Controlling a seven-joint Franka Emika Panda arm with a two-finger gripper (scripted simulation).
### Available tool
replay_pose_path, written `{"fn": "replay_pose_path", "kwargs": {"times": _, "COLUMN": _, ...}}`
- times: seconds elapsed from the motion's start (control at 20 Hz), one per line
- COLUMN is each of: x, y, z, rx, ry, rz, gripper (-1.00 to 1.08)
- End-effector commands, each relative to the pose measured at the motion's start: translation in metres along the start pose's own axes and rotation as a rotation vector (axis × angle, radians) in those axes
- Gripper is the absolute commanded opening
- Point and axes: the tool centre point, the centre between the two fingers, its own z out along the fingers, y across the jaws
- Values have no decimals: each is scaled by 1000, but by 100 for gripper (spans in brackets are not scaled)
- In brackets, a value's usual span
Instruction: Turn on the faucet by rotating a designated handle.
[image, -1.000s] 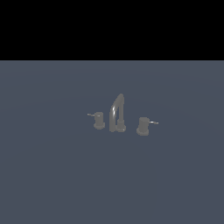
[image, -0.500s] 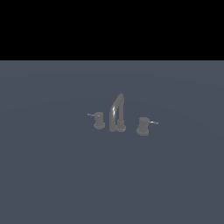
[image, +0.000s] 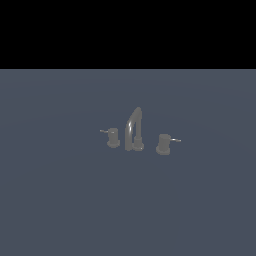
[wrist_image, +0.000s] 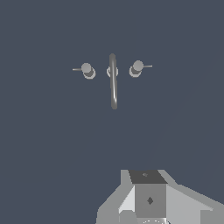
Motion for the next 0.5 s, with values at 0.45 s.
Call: {"fn": "replay_pose_path", "kwargs": {"times": 0.45, "x": 58, "y": -15, "z": 74, "rx": 1, "ry": 0, "rz": 312, "gripper": -100}}
